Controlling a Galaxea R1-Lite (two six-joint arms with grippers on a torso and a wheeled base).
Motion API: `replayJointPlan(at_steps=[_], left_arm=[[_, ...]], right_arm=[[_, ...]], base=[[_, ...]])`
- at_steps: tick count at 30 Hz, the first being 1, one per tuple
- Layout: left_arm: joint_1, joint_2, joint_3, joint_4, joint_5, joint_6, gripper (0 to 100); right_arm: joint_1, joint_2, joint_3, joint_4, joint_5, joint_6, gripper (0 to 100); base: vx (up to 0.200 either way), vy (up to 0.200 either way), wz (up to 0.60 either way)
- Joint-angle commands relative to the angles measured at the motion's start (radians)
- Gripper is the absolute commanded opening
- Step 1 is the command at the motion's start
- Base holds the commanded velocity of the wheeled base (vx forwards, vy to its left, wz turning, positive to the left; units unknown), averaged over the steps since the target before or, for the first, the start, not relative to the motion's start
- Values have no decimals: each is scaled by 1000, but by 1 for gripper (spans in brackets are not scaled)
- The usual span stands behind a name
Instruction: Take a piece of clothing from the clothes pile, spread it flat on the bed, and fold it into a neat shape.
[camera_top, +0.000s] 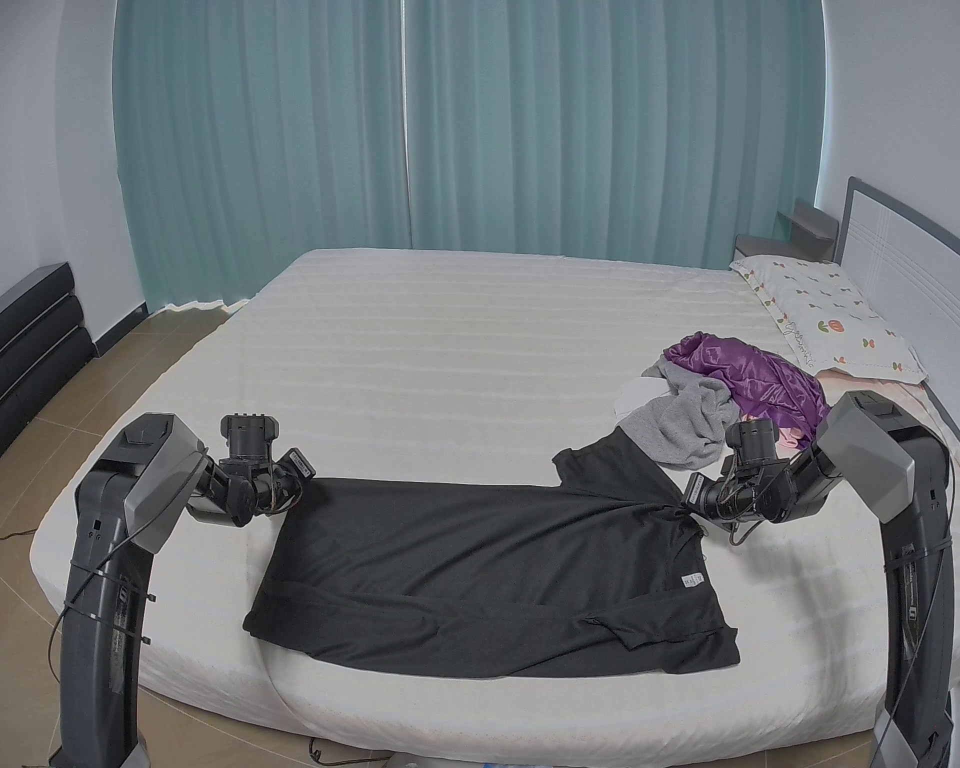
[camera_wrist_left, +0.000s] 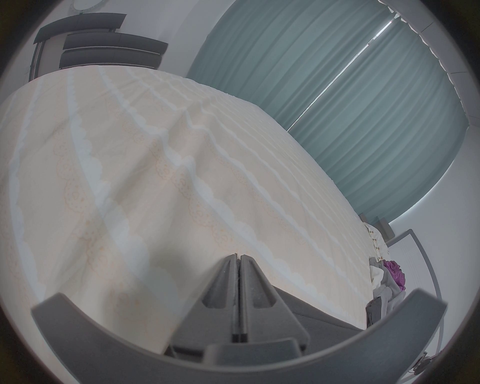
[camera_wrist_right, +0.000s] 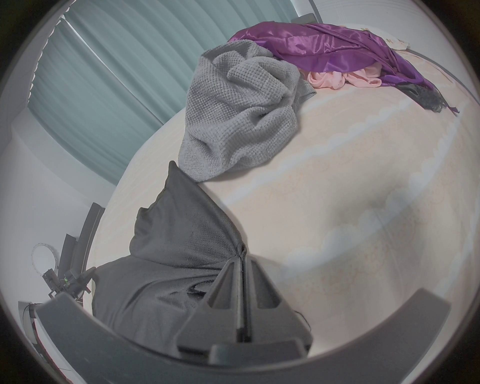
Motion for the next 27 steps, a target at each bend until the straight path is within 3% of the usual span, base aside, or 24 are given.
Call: replayJointPlan(at_steps=[1, 17, 25, 26, 27], left_arm=[[1, 1, -1, -1, 0, 0, 0], [1, 1, 1, -1, 2, 0, 0], [1, 1, 1, -1, 0, 0, 0], [1, 1, -1, -1, 2, 0, 0], [1, 1, 1, -1, 2, 0, 0]], right_arm=[[4, -13, 6, 0, 3, -6, 100], [33, 116, -261, 34, 8, 94, 100], [36, 168, -330, 34, 0, 95, 100], [38, 168, -330, 34, 0, 95, 0], [39, 168, -330, 32, 0, 97, 0]], base=[[0, 0, 0], [0, 0, 0], [0, 0, 0], [0, 0, 0], [0, 0, 0]])
